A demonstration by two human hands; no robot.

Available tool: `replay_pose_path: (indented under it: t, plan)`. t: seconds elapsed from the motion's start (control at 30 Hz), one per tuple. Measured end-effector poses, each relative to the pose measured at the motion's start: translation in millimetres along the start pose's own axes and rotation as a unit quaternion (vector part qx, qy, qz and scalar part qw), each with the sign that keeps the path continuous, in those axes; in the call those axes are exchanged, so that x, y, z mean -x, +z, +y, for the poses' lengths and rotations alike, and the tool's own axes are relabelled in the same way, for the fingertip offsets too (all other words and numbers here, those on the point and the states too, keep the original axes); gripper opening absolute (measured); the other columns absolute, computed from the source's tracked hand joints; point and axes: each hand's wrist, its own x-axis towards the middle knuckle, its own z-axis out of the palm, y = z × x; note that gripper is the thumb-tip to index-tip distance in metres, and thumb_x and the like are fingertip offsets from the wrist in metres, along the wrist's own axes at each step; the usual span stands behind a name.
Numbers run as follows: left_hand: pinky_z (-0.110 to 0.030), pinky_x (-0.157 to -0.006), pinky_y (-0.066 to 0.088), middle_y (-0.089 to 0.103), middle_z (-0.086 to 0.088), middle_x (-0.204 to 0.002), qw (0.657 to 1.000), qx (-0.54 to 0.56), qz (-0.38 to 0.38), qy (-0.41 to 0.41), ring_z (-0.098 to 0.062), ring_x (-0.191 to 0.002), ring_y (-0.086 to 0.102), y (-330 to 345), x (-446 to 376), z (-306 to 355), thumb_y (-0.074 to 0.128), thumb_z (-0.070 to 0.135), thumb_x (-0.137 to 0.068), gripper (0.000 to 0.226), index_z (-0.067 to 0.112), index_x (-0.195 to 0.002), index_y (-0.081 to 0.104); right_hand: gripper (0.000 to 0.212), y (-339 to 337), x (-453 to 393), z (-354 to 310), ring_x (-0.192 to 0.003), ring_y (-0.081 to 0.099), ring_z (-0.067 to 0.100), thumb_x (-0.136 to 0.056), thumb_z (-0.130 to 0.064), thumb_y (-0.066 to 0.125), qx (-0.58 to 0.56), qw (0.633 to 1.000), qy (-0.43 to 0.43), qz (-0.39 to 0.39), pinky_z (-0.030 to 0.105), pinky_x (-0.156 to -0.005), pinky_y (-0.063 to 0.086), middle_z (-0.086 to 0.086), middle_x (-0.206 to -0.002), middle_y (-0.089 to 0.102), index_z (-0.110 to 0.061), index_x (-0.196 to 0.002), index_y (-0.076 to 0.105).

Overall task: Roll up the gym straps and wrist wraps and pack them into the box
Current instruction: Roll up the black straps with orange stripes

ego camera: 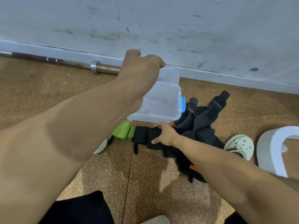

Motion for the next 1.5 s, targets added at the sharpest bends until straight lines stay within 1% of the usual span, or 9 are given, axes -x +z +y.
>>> replay_pose_path:
  t: [0.27,0.4,0.53,0.67,0.83,0.97,1.17,1.27,1.5]
  plan:
    - [-0.027,-0.079,0.043,0.057,0.002,-0.131,1.0,-0.011,0.012,0.011,-0.016,-0.11,0.059,-2.0,-11.7,-1.9,0.069,0.026,-0.089,0.065,0.024,-0.149,0.044,0.069,10.0,-26.5,21.1,-0.145,0.043,0.029,-0.093,-0.01,0.074,-0.044,0.998,0.017,0.045,0.035,-0.118,0.036,0.008,-0.158,0.045,-0.014,-0.155,0.044]
    - [-0.028,-0.089,0.047,0.057,0.006,-0.123,1.0,-0.009,0.002,0.019,-0.013,-0.109,0.059,-1.5,-14.1,-4.3,0.07,0.029,-0.09,0.066,0.025,-0.15,0.042,0.063,7.2,-34.0,21.9,-0.146,0.041,0.029,-0.097,-0.01,0.069,-0.044,0.999,0.014,0.022,0.034,-0.12,0.034,0.007,-0.16,0.043,-0.016,-0.155,0.045]
    - [-0.002,-0.074,0.037,0.057,-0.002,-0.137,0.999,0.032,-0.012,0.026,-0.01,-0.103,0.052,-2.1,-12.0,-1.0,0.056,0.02,-0.098,0.051,0.018,-0.148,0.047,0.062,13.1,-31.8,26.3,-0.146,0.043,0.026,-0.097,-0.013,0.069,-0.067,0.997,-0.008,0.041,0.033,-0.119,0.032,0.004,-0.157,0.048,-0.014,-0.155,0.045]
    - [-0.022,-0.077,0.041,0.054,-0.001,-0.136,1.0,-0.007,-0.009,0.025,-0.014,-0.111,0.054,2.2,-7.2,-3.6,0.066,0.027,-0.093,0.064,0.024,-0.152,0.039,0.052,22.8,-24.9,32.2,-0.122,0.061,0.023,-0.091,-0.024,0.078,-0.06,0.983,-0.001,0.174,0.045,-0.11,0.049,0.0,-0.131,0.066,-0.021,-0.14,0.06]
    - [-0.027,-0.089,0.034,0.047,0.002,-0.147,1.0,-0.001,-0.026,0.013,-0.015,-0.128,0.048,8.0,-3.8,-5.8,0.066,0.027,-0.094,0.07,0.026,-0.155,0.033,0.034,20.6,-8.9,37.7,-0.113,0.064,0.019,-0.096,-0.024,0.072,-0.06,0.971,-0.013,0.229,0.039,-0.099,0.055,-0.003,-0.125,0.065,-0.021,-0.129,0.066]
    - [-0.028,-0.09,0.033,0.049,0.002,-0.145,0.999,-0.014,-0.024,0.022,-0.015,-0.127,0.048,8.9,-2.2,-6.3,0.068,0.028,-0.093,0.067,0.027,-0.153,0.037,0.015,-3.5,7.0,55.0,-0.109,0.062,0.02,-0.1,-0.029,0.064,0.087,0.962,-0.029,0.256,0.037,-0.09,0.052,-0.006,-0.116,0.067,-0.026,-0.114,0.068]
    - [-0.019,-0.067,0.033,0.05,0.005,-0.13,0.999,-0.02,-0.031,0.03,-0.013,-0.114,0.049,7.0,0.7,-12.9,0.069,0.028,-0.093,0.061,0.029,-0.148,0.044,0.052,-43.4,31.2,98.3,-0.132,0.044,0.026,-0.095,-0.052,0.061,0.394,0.886,-0.045,0.24,0.041,-0.112,0.033,-0.001,-0.134,0.057,-0.025,-0.138,0.054]
    - [-0.022,-0.078,0.035,0.05,0.006,-0.132,0.999,-0.031,-0.029,0.03,-0.014,-0.116,0.047,2.2,1.2,-17.9,0.07,0.028,-0.092,0.061,0.029,-0.147,0.045,0.046,-57.8,39.9,112.1,-0.129,0.044,0.029,-0.098,-0.051,0.057,0.491,0.851,-0.009,0.185,0.042,-0.117,0.029,0.002,-0.131,0.058,-0.023,-0.135,0.058]
    - [-0.032,-0.094,0.035,0.048,0.002,-0.147,0.997,-0.043,-0.04,0.042,-0.016,-0.13,0.046,-3.6,1.7,-24.0,0.07,0.028,-0.092,0.061,0.027,-0.148,0.045,0.029,-123.3,58.5,109.0,-0.139,0.041,0.027,-0.099,-0.042,0.061,0.451,0.873,-0.057,0.176,0.037,-0.117,0.028,0.001,-0.129,0.062,-0.025,-0.122,0.063]
